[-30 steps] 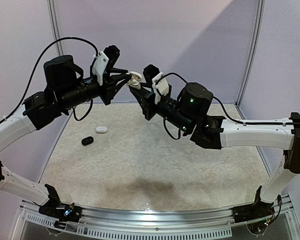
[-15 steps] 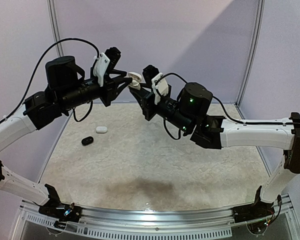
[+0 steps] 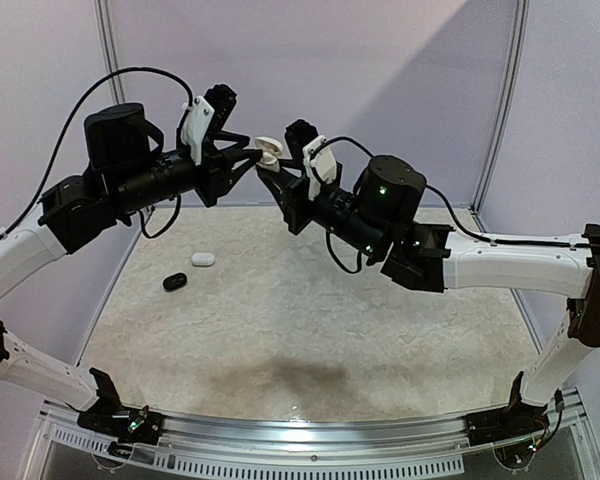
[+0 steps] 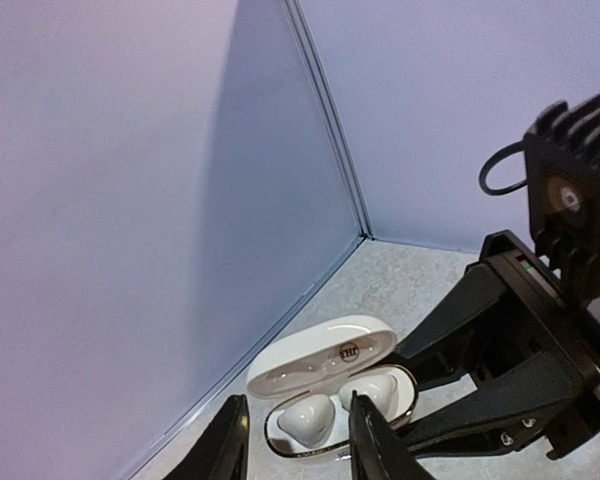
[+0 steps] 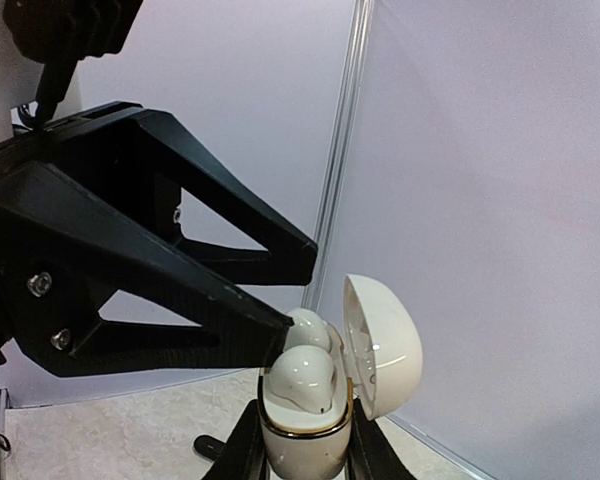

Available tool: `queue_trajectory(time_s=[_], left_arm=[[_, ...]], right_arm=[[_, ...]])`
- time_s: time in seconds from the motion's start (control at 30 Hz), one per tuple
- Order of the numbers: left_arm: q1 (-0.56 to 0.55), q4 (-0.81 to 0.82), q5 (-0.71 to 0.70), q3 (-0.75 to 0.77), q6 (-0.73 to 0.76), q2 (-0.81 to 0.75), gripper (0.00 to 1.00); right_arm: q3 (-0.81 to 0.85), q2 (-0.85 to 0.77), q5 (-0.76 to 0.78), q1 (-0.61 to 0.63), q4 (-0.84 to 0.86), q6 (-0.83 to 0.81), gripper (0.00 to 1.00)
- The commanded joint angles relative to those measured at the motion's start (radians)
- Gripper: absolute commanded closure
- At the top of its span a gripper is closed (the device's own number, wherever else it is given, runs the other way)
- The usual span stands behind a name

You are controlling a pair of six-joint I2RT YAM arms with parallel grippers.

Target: Insert the wireless bluetooth earbuds into the charging case

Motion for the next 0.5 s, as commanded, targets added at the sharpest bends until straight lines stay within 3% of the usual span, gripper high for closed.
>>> queue_trajectory(time_s=[0.0,0.17,0.3,0.4,0.47], left_arm=[[-0.006,-0.070,0.034,0.051,-0.021,-0.010,0.64],[-0.006,-0.133,0.116,0.075,-0.010,-0.055,0.63],[-0.004,-0.165,0.059,0.089,0.011,-0.077,0.60],[0.050,-0.215,-0.083,0.106,0.009,-0.059,0.60],[0.140,-0.274,-0.075,0.114,-0.062,-0.040,0.61]], right_arm=[[0.022,-0.007,-0.011,-0.023,-0.055,0.075,1.00],[0.013,-0.020,-0.019,-0.032,-0.072,0.099,1.00],[-0.001,-0.034,-0.059,-0.033,-0.092,0.083,1.00],[-0.062,-0.075,-0.225,-0.033,-0.054,0.051,1.00],[-0.090,-0.107,-0.375,-0.033,-0.026,0.040,1.00]])
